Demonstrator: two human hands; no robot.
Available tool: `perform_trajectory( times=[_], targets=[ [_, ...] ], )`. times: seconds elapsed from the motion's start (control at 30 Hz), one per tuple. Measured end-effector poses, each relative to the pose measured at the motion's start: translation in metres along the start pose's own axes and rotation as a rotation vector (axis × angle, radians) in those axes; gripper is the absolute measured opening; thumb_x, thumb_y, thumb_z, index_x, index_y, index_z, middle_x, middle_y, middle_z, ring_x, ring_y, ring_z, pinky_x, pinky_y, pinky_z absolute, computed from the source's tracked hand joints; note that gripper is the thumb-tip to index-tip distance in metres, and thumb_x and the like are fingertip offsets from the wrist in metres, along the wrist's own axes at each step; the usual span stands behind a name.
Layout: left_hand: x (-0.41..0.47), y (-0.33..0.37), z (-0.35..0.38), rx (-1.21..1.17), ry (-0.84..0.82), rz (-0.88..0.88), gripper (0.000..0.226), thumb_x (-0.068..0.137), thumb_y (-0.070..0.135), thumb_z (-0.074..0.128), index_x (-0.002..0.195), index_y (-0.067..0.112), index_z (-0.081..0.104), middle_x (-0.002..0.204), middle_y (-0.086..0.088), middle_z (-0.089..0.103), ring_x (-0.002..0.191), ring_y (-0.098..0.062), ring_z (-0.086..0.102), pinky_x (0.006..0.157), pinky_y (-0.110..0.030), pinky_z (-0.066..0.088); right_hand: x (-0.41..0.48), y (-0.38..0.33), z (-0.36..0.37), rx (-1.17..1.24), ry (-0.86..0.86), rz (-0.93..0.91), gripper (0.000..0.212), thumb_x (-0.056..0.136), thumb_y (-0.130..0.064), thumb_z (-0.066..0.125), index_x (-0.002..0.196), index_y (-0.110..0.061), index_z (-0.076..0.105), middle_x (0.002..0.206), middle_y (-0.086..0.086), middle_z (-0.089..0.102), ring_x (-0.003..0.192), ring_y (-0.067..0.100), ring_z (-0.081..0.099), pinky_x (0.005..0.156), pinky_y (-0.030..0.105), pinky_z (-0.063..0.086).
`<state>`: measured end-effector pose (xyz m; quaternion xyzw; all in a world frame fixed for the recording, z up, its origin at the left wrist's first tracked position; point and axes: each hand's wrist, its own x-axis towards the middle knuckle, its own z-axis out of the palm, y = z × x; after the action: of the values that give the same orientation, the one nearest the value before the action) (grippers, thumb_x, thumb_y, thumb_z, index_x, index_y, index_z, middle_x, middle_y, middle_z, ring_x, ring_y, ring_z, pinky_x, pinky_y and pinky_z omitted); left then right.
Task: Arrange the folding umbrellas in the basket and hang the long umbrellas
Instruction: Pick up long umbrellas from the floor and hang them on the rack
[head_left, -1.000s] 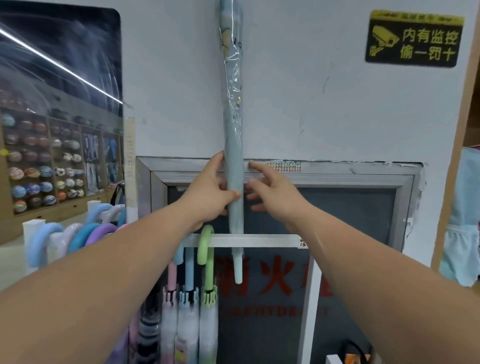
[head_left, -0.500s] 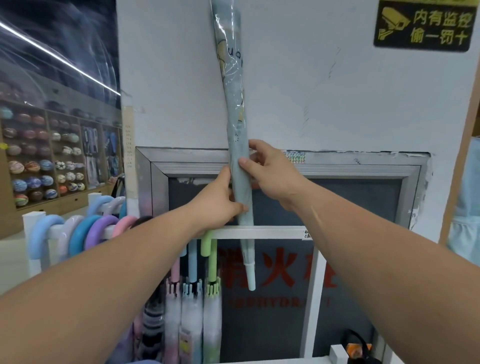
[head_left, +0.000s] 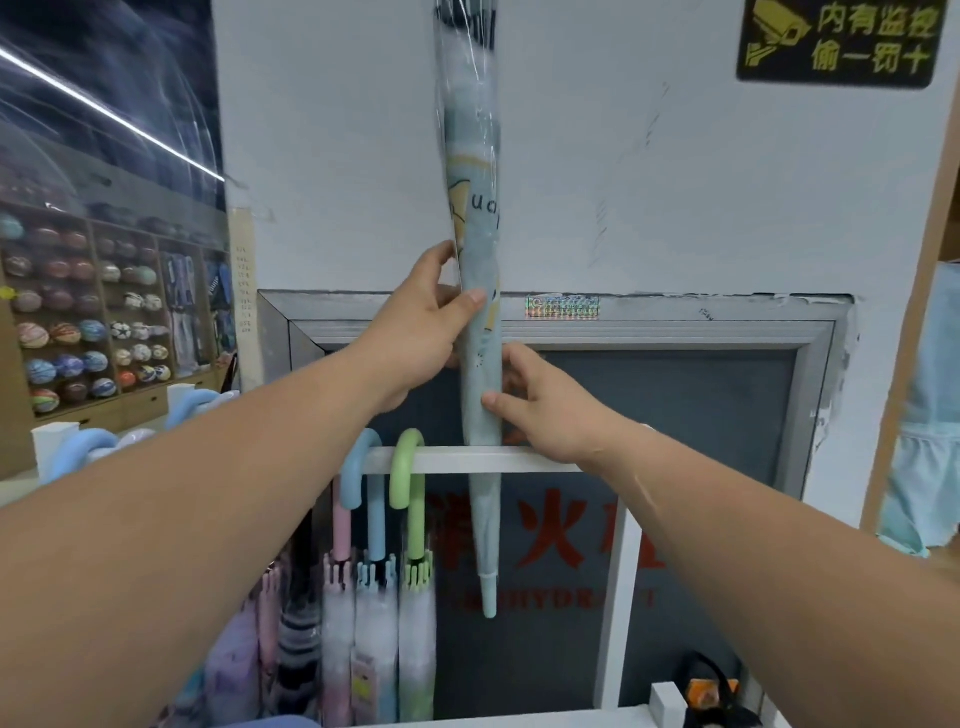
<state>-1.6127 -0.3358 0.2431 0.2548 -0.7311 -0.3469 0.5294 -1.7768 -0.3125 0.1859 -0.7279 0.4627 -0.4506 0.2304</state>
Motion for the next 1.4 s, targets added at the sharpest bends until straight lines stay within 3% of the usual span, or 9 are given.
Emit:
perform_trajectory(
  times=[0.2,0.3,0.4,0.6,0.8,0.93,1.03,1.27,1.4],
  targets=[
    [-0.004,-0.009,0.001,-0.019,-0.027,-0.056,0.039,0.103,0.019,0.055,0.137,0.031,0.038,0.110,-0.005,0.071,0.093,-0.021,0.074,0.068,-0.041,0.063,0.001,-0.018,-0.017,-0.131,0.048,0.022,0.019,0.096,-0.012,0.061,0.110,-0.026,0.065,0.100,0.011,0.072,0.086,0.021,0.069,0.077,0.041,0.062],
    [-0.006,-0.016,0.001,0.029,-0.052,-0.081,0.042,0.103,0.018,0.056,0.140,0.026,0.037,0.112,-0.007,0.072,0.089,-0.020,0.074,0.067,-0.037,0.062,0.010,-0.037,-0.030,-0.002,0.234,-0.008,0.022,0.095,-0.016,0.062,0.117,-0.016,0.065,0.099,0.010,0.072,0.080,0.015,0.067,0.073,0.038,0.061],
    [-0.008,-0.023,0.002,0.056,-0.073,-0.125,0.041,0.101,0.017,0.058,0.136,0.023,0.038,0.110,-0.010,0.073,0.092,-0.025,0.073,0.083,-0.048,0.062,0.023,-0.051,-0.036,0.040,0.317,-0.054,0.030,0.097,-0.030,0.062,0.124,-0.017,0.064,0.101,0.003,0.073,0.084,0.013,0.070,0.083,0.038,0.061],
    [-0.013,-0.034,-0.001,0.205,-0.162,-0.168,0.040,0.096,0.020,0.066,0.129,0.021,0.042,0.110,-0.006,0.072,0.096,-0.019,0.071,0.090,-0.038,0.056,0.040,-0.060,-0.024,0.040,0.274,-0.076,0.022,0.096,-0.028,0.064,0.114,-0.016,0.068,0.103,0.007,0.075,0.095,0.022,0.073,0.090,0.046,0.059],
    [-0.023,-0.034,-0.012,0.299,-0.228,-0.257,0.032,0.091,0.022,0.073,0.117,0.021,0.055,0.098,-0.003,0.073,0.083,-0.015,0.073,0.061,-0.017,0.050,0.032,-0.039,-0.010,0.153,0.142,-0.011,0.025,0.099,-0.013,0.061,0.123,-0.008,0.059,0.114,0.014,0.071,0.104,0.030,0.071,0.086,0.051,0.060],
    [-0.024,-0.028,-0.016,0.327,-0.168,-0.213,0.038,0.091,0.041,0.070,0.125,0.031,0.057,0.103,0.003,0.073,0.092,-0.020,0.074,0.082,-0.036,0.058,0.023,-0.021,-0.005,0.187,0.110,0.004,0.024,0.100,-0.010,0.058,0.124,-0.010,0.057,0.115,0.012,0.072,0.103,0.027,0.071,0.082,0.047,0.062],
    [-0.018,-0.024,-0.016,0.264,-0.023,-0.146,0.047,0.096,0.043,0.063,0.137,0.025,0.051,0.105,0.000,0.074,0.091,-0.019,0.074,0.091,-0.047,0.058,0.016,-0.009,0.001,0.200,0.071,0.037,0.027,0.100,-0.009,0.058,0.127,-0.012,0.056,0.110,0.007,0.072,0.095,0.021,0.072,0.070,0.036,0.062],
    [-0.006,-0.020,-0.012,0.224,0.080,-0.086,0.047,0.098,0.033,0.062,0.143,0.027,0.049,0.109,-0.002,0.072,0.104,-0.020,0.068,0.099,-0.047,0.053,0.011,0.013,0.013,0.101,0.010,0.069,0.032,0.097,-0.006,0.062,0.129,-0.008,0.058,0.118,0.008,0.072,0.109,0.020,0.069,0.096,0.034,0.056],
    [-0.009,-0.025,-0.011,0.148,0.037,-0.100,0.028,0.101,0.017,0.059,0.129,0.021,0.058,0.115,0.000,0.072,0.102,-0.017,0.070,0.082,-0.034,0.060,0.009,0.011,0.011,-0.084,-0.085,0.082,0.030,0.097,-0.010,0.064,0.127,-0.011,0.061,0.114,0.002,0.072,0.104,0.015,0.069,0.096,0.029,0.053]
  ],
)
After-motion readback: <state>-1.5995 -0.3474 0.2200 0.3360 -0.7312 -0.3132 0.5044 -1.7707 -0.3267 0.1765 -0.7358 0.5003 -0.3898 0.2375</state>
